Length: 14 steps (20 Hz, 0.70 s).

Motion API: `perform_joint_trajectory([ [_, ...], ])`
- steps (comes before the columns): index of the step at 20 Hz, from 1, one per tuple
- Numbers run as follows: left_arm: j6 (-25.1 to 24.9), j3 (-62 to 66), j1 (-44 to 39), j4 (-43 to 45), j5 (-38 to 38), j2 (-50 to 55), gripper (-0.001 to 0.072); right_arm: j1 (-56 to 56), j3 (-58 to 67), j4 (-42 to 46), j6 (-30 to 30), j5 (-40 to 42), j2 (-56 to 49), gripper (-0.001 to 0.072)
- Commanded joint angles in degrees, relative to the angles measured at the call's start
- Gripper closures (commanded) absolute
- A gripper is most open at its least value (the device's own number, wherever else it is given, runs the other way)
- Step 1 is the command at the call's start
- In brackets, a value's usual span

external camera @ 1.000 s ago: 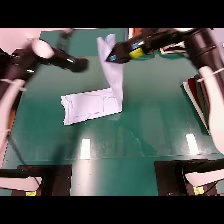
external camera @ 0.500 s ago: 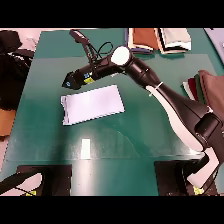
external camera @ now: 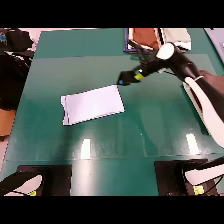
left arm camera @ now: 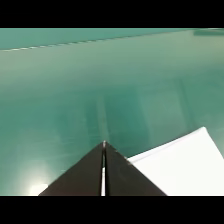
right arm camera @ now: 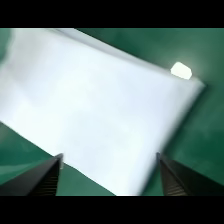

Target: Fold the shirts.

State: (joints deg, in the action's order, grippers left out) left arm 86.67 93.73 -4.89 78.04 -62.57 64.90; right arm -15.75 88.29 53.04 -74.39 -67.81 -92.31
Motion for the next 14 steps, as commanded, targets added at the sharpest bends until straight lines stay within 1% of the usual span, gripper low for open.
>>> perform_joint_trajectory([
  [1, -0.15, 0.0, -1.44, -0.48, 0.15, -0.02, 0.0683, 7.89, -10.62, -4.46, -0.83, -0.07, 0.37, 0.001],
  [3, -0.15, 0.0, -1.44, -0.48, 0.17, -0.02, 0.0683, 8.52, -12.37, -9.31, -0.76, 0.83, -2.84, 0.0015],
  [5, -0.15, 0.0, -1.44, -0.48, -0.02, -0.02, 0.0683, 6.91, -12.2, -12.98, -0.52, 1.73, -6.56, 0.0054],
  [7, -0.15, 0.0, -1.44, -0.48, -0.04, -0.02, 0.0683, 3.98, -12.17, -16.13, 0.15, 4.92, -9.57, 0.0057],
  [8, -0.15, 0.0, -1.44, -0.48, -0.07, -0.02, 0.0683, 2.1, -12.17, -18.08, 1.01, 6.97, -10.78, 0.0076],
  [10, -0.15, 0.0, -1.44, -0.5, -0.07, -0.02, 0.0682, -1.18, -11.76, -22.71, 3.26, 10.69, -12.7, 0.0136],
  [11, -0.15, 0.0, -1.44, -0.5, -0.04, -0.02, 0.0683, -2.69, -10.4, -23.17, 3.65, 11.52, -13.73, 0.0137],
  [12, -0.15, 0.0, -1.44, -0.5, -0.04, -0.02, 0.0683, -4.09, -8.35, -23.02, 4.04, 11.45, -14.84, 0.0155],
  [14, -0.15, 0.0, -1.44, -0.92, -0.04, -0.02, 0.0683, -6.51, -3.17, -22.97, 5.33, 10.32, -17.16, 0.0312],
])
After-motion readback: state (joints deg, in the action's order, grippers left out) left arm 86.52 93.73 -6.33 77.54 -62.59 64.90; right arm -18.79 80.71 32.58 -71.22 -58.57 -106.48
